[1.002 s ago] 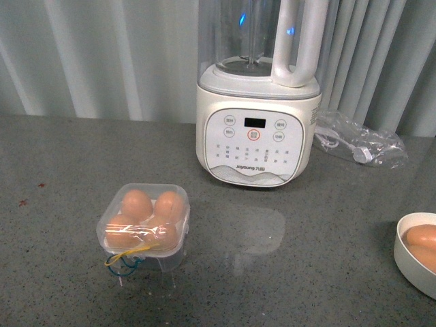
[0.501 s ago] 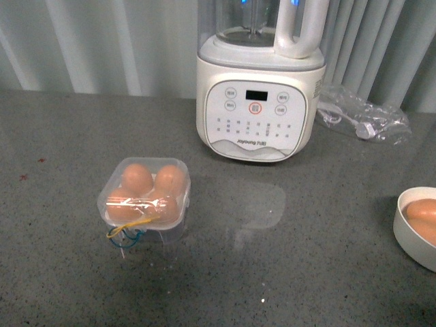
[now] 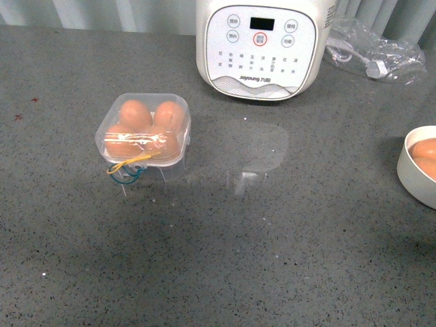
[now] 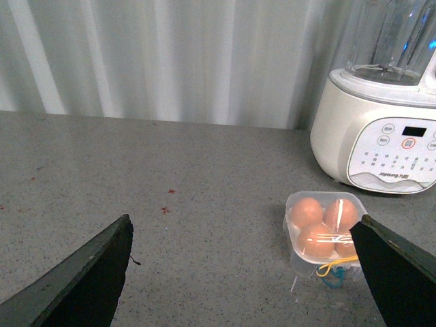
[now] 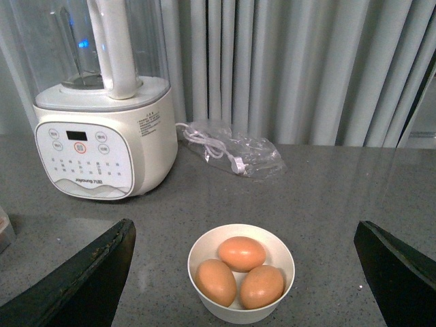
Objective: Put egg into box
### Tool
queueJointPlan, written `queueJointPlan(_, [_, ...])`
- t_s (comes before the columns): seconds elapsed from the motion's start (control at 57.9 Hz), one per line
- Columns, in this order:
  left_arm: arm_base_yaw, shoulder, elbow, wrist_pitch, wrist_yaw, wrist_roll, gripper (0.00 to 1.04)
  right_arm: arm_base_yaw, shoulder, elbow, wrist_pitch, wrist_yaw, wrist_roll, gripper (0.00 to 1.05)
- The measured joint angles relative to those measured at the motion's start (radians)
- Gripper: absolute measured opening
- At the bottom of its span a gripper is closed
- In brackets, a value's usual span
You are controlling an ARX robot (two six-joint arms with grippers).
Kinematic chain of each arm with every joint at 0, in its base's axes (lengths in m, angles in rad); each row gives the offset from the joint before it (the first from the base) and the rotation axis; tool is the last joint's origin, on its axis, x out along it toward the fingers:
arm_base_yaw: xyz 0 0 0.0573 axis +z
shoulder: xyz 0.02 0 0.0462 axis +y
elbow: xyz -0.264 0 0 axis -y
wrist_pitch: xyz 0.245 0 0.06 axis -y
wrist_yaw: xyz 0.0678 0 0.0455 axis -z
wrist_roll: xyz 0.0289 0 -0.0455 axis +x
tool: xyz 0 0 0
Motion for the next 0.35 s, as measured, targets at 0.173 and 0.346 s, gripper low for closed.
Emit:
queueJointPlan(0.173, [0.000, 0.000, 0.000, 0.000, 0.000, 0.000, 0.98, 0.000, 0.000, 0.000, 0.000, 0.000, 0.000, 0.97])
queueJointPlan(0.346, [0.000, 0.000, 0.000, 0.000, 0.000, 0.000, 0.98, 0.000, 0.000, 0.000, 0.000, 0.000, 0.000, 0.97])
